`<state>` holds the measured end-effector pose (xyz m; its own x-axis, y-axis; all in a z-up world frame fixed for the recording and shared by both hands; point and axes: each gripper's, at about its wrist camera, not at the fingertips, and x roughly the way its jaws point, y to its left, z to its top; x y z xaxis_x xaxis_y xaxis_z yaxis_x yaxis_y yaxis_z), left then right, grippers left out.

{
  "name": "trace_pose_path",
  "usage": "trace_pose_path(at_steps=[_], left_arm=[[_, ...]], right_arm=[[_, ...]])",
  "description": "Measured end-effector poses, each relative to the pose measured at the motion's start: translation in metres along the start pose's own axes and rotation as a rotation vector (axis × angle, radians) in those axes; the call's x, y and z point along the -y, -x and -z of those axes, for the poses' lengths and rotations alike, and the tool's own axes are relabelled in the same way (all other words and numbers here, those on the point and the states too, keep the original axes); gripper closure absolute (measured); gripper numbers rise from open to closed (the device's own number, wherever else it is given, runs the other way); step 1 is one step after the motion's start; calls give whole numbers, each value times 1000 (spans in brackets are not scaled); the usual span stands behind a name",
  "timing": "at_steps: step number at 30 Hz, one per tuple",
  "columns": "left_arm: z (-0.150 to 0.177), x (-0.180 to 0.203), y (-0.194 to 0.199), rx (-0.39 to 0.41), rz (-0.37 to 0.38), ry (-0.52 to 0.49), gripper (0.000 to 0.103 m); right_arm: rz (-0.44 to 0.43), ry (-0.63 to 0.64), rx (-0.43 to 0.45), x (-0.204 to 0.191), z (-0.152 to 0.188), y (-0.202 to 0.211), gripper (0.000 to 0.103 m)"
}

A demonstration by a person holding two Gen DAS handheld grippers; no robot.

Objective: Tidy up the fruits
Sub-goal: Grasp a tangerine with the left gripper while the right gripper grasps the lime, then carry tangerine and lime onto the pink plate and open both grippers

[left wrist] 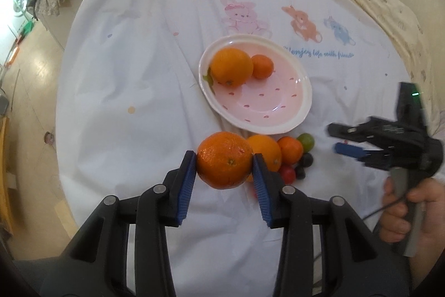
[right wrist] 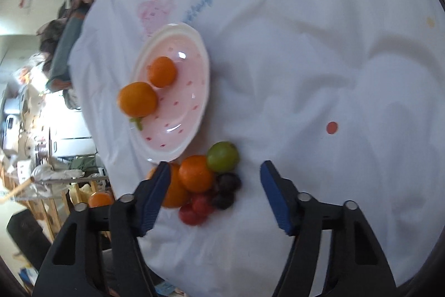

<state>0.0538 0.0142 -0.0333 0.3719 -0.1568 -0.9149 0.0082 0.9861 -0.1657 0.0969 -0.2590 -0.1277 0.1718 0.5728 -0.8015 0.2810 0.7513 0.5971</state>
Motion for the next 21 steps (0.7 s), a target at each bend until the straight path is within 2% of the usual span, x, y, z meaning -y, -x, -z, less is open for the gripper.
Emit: trace_pose_path(at_steps=[5, 15, 16, 18, 21], left_arm=[[-5, -1, -6, -17, -7, 2, 67], [-12, -6, -15, -60, 35, 59, 67], [-13, -5, -15, -56, 31, 54, 67], [-13, -3, -15, -56, 27, 50, 67], [-13, -2, -19, -67, 22, 47, 67]], right_arm=[[75, 30, -19, -7, -4, -23, 57], [89, 5, -31, -5, -9, -40, 57], [93, 4, -31, -5, -9, -39, 58], [108, -1, -30, -1, -8, -39, 67], [114, 12, -25, -1, -7, -40, 67]])
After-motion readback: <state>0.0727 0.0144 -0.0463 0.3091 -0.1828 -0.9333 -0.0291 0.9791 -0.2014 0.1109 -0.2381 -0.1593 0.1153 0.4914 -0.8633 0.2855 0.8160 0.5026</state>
